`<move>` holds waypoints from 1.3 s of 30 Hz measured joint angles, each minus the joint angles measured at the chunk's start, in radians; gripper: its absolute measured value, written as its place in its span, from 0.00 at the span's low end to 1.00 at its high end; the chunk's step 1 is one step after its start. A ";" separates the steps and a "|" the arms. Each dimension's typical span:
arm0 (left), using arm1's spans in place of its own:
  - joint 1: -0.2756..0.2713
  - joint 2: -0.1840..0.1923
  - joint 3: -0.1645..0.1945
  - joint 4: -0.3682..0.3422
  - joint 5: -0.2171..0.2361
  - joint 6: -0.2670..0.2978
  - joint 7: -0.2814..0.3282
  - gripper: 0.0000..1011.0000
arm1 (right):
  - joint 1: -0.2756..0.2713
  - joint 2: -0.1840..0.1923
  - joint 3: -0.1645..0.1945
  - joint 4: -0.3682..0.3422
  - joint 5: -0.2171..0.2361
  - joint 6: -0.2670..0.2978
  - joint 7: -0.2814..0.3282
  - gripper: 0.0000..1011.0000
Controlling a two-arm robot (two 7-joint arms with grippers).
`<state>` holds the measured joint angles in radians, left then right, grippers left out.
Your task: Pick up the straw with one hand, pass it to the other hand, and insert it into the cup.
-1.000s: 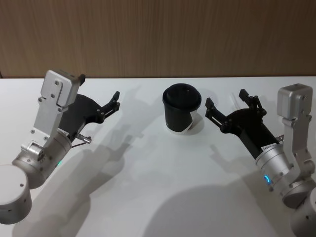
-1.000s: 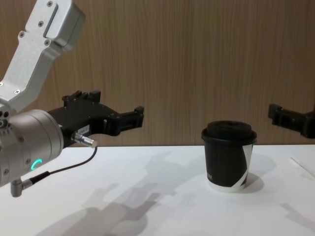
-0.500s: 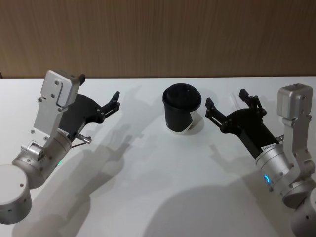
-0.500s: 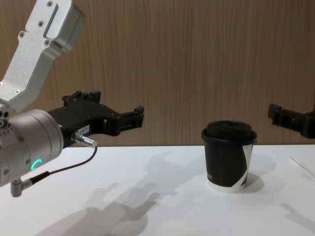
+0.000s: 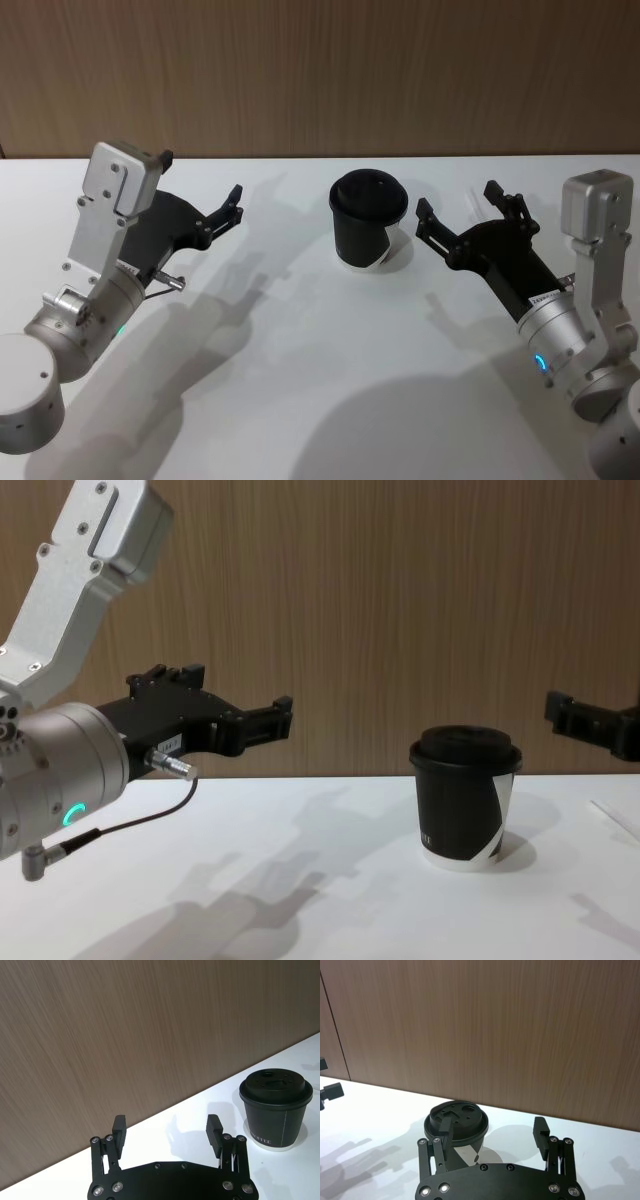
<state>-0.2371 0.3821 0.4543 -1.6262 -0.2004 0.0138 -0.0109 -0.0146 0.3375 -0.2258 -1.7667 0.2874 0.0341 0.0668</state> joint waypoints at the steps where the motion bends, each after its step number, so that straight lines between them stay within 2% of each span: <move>1: 0.000 0.000 0.000 0.000 0.000 0.000 0.000 0.99 | 0.000 0.000 0.000 0.000 0.000 0.000 0.000 0.99; 39: 0.000 0.000 0.000 0.000 0.000 0.000 0.000 0.99 | 0.000 0.000 0.000 0.000 0.000 0.000 0.000 0.99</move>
<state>-0.2371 0.3821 0.4542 -1.6262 -0.2004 0.0138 -0.0109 -0.0146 0.3375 -0.2259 -1.7668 0.2874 0.0340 0.0668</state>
